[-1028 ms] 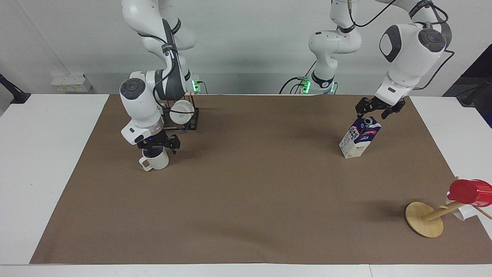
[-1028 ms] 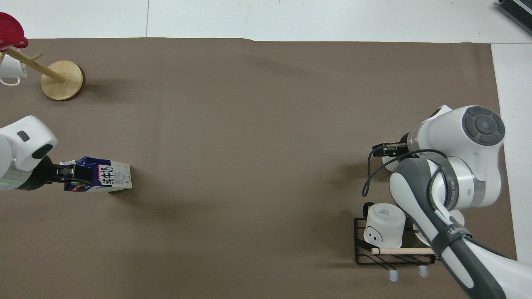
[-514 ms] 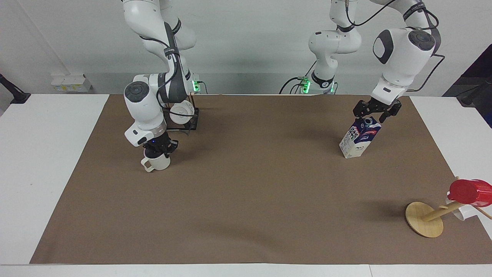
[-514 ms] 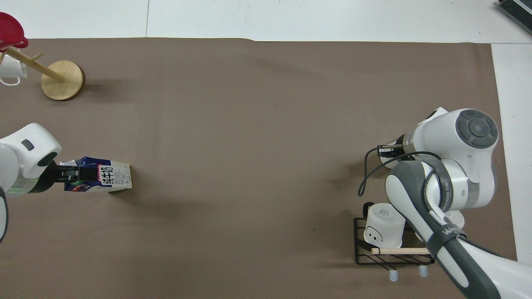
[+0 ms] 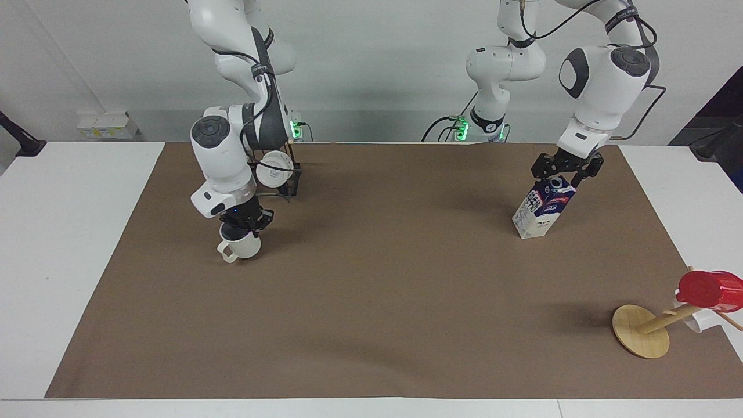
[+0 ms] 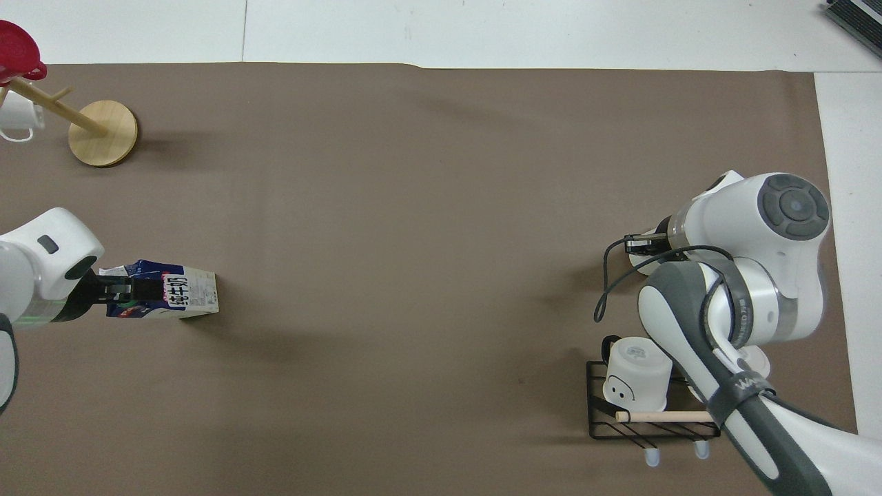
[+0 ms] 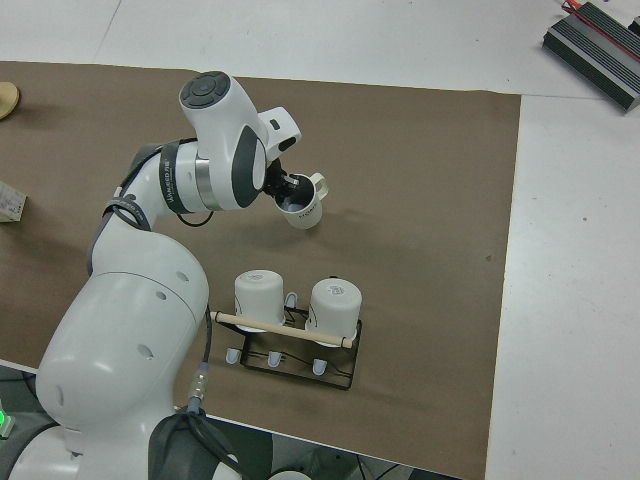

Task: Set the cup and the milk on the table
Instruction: 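Close the left gripper on the carton while the right gripper grasps the mug, then carry the white mug to mid-table with the right gripper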

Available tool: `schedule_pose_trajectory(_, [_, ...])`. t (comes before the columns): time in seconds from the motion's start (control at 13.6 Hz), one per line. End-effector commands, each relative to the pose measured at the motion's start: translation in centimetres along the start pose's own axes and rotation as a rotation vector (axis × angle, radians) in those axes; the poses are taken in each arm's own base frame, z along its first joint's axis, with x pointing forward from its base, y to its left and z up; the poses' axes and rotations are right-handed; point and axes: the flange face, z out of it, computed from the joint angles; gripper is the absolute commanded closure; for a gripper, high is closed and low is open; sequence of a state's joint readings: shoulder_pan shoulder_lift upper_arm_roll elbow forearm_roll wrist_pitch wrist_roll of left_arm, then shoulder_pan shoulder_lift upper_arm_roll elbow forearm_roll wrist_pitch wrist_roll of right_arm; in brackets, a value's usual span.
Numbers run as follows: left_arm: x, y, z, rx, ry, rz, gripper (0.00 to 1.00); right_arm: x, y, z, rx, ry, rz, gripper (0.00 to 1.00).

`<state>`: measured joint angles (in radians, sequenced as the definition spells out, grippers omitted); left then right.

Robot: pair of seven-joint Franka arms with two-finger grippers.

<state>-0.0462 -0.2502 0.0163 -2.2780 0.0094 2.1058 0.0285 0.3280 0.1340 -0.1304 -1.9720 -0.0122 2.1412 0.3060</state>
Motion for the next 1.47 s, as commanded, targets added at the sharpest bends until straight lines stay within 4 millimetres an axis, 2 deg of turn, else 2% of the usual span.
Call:
schedule_pose_trajectory(0.0, [-1.0,-0.3,-0.4,0.012,0.026,0.038,0.01,0.2,-4.6,-1.1,0.002,0.013,0.095,1.0])
schedule_pose_trajectory(0.07, [-1.0,-0.4,-0.4,0.012,0.026,0.042,0.09,-0.2,-6.4,-1.6,0.008,0.023,0.123,1.0])
schedule_pose_trajectory(0.22, [-1.0,-0.4,-0.4,0.012,0.021,0.049,0.18,-0.9,-10.5,-2.6,0.021,0.039,0.155,1.0])
schedule_pose_trajectory(0.37, [-1.0,-0.4,-0.4,0.012,0.016,0.047,0.26,-0.9,-15.4,-2.6,0.023,0.047,0.189,1.0])
schedule_pose_trajectory(0.44, [-0.9,-0.4,-0.5,0.012,0.018,0.047,0.35,-1.2,-17.6,-2.5,0.017,0.04,0.192,1.0])
schedule_pose_trajectory(0.59, [-1.0,-0.4,-0.4,0.012,0.012,0.048,0.4,-1.7,-21.3,-2.4,0.017,0.048,0.198,1.0])
schedule_pose_trajectory(0.73, [-1.0,-0.4,-0.3,0.011,0.004,0.048,0.41,-2.9,-25.3,-1.0,0.014,0.048,0.219,1.0])
schedule_pose_trajectory(0.95, [-0.9,-0.5,-0.6,0.011,-0.002,0.045,0.41,-4.8,-28.4,0.6,0.01,0.049,0.228,1.0])
schedule_pose_trajectory(1.17, [-0.8,-0.6,-0.8,0.011,-0.001,0.044,0.43,-6.3,-30.6,1.6,0.024,0.06,0.243,1.0])
schedule_pose_trajectory(1.4, [-0.2,-0.6,-1.7,0.011,-0.005,0.043,0.43,-7.1,-31.6,2.4,0.026,0.071,0.238,1.0])
